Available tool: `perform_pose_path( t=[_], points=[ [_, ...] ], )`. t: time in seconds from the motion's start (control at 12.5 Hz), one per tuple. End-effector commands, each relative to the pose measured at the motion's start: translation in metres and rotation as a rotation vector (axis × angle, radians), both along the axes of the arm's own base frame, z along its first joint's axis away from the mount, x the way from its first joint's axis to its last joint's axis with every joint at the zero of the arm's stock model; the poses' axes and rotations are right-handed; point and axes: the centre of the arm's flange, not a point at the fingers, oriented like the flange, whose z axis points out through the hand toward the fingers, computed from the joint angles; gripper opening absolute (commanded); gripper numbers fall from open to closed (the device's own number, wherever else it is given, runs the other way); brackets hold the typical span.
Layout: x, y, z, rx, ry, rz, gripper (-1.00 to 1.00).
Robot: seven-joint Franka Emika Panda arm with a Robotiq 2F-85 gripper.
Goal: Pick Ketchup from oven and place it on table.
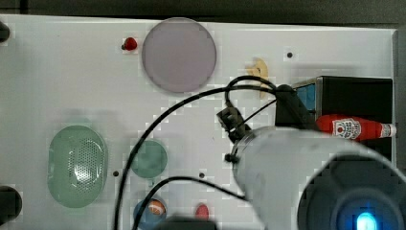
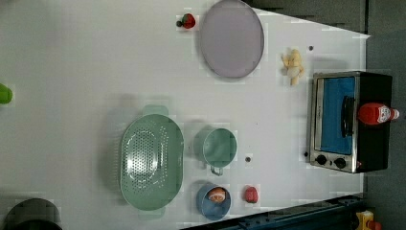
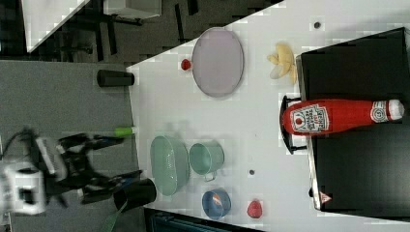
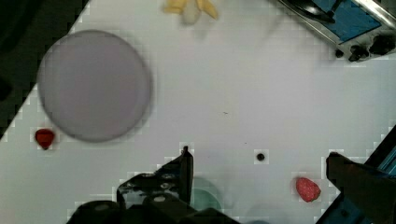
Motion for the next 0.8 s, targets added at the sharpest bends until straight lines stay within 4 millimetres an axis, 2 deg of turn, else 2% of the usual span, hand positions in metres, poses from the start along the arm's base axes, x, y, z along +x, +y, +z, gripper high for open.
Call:
perform_pose_path(
  t=[0.08,0.24,0.32,0.64,0.72,0.8],
  points=[
    [-0.003,-0.081,-0.023,0.037,0.024,-0.148,1.00],
    [0.000,-0.126,-0.051,0.051,0.056,-0.235,1.00],
    [0.004,-0.158,-0.070,0.046,0.054,-0.295,1.00],
    [0.015,-0.252,-0.118,-0.041,-0.054,-0.463,1.00],
    [0.019,-0.271,-0.134,-0.071,-0.047,-0.494,1.00],
    [0.023,-0.278,-0.143,-0.084,-0.034,-0.504,1.00]
  ],
)
